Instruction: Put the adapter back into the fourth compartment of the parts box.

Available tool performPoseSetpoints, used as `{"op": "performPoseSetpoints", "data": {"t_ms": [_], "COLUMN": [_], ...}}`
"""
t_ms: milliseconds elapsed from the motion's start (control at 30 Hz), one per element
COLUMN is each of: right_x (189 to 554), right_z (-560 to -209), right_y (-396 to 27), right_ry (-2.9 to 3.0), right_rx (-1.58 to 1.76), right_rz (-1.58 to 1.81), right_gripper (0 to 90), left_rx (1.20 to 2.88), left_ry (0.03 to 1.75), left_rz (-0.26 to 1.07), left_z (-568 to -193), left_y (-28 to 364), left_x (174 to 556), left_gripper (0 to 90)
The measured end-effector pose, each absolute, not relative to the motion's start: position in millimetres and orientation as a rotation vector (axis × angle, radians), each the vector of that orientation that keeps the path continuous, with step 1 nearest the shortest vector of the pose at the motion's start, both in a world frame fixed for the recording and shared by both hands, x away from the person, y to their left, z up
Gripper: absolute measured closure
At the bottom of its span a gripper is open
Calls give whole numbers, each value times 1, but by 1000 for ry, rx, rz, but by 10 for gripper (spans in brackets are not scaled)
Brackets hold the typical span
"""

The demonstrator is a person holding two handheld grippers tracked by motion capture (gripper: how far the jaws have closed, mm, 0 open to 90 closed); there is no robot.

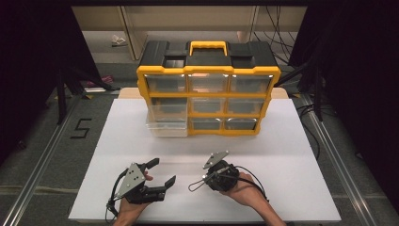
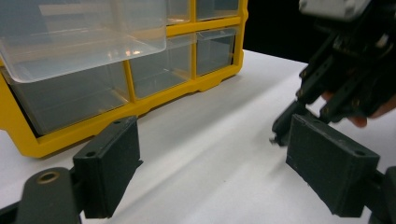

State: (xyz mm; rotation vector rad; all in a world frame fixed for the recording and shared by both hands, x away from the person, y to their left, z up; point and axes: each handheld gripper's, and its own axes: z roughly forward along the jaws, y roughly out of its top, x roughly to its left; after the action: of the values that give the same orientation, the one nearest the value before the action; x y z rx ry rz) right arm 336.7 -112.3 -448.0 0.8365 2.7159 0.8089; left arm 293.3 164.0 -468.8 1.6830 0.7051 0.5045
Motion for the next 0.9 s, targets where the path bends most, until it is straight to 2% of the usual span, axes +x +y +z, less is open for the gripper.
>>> {"op": "performPoseSetpoints", "data": {"t_ms": [200,900], "right_x": [336,333], "right_z": [-445,-403], "right_y": [-115,-123], "right_ry": [2680,2472], "right_rx": [835,823], "right_rz": [853,1145], "right_gripper": [762,762], "left_rx": [1682,1674], "left_ry": [704,710], "left_rz": [509,516], "left_z": [-468,-468], "left_y": [164,165], "left_x": [293,293], "left_gripper": [172,172]}}
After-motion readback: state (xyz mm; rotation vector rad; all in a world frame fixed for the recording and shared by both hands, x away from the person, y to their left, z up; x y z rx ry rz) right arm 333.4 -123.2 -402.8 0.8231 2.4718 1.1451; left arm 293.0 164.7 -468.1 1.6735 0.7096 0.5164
